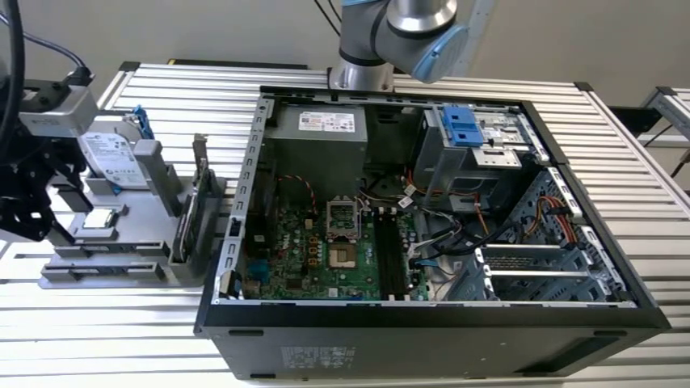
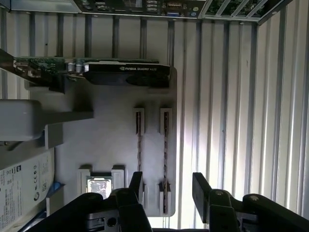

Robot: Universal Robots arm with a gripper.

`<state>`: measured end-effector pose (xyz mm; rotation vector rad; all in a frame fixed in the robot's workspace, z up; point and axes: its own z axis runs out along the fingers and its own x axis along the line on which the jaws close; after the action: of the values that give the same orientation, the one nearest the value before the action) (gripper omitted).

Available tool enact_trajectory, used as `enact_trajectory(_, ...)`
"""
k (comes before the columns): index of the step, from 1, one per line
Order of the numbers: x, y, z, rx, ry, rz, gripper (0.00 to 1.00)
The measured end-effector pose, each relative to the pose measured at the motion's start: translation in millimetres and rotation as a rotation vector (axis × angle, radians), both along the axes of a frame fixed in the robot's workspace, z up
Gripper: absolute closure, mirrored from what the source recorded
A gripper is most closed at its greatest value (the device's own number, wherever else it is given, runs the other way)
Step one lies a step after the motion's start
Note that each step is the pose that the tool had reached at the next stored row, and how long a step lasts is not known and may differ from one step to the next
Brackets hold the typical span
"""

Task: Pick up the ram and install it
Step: 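Pick up the ram and move it above insertion slot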

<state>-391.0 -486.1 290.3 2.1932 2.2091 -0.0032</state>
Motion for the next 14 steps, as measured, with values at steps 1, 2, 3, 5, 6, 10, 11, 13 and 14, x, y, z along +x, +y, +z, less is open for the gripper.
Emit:
enact_trajectory(1, 0.0, -0.7, -0.3, 0.0, 0.0, 0.0, 0.0)
enact_trajectory(2, 0.0, -1.4, -0.6, -0.0001, 0.0001, 0.0, 0.0)
enact_trajectory(3, 0.0, -2.1, -0.8, -0.0001, 0.0001, 0.0, 0.0)
enact_trajectory(5, 0.0, -3.4, -1.7, -0.0001, 0.0001, 0.0, 0.0)
enact_trajectory(6, 0.0, -3.9, -2.2, 0.0, 0.0, 0.0, 0.0)
enact_trajectory(10, -0.1, -4.3, -5.1, -0.0001, 0.0001, 0.0, 0.0)
enact_trajectory(11, 0.0, -4.3, -5.9, 0.0, 0.0, 0.0, 0.0)
enact_trajectory(13, 0.0, -4.3, -7.1, 0.0, 0.0001, 0.0, 0.0)
enact_trajectory(14, 0.0, -4.4, -7.7, -0.0001, 0.0001, 0.0, 0.0)
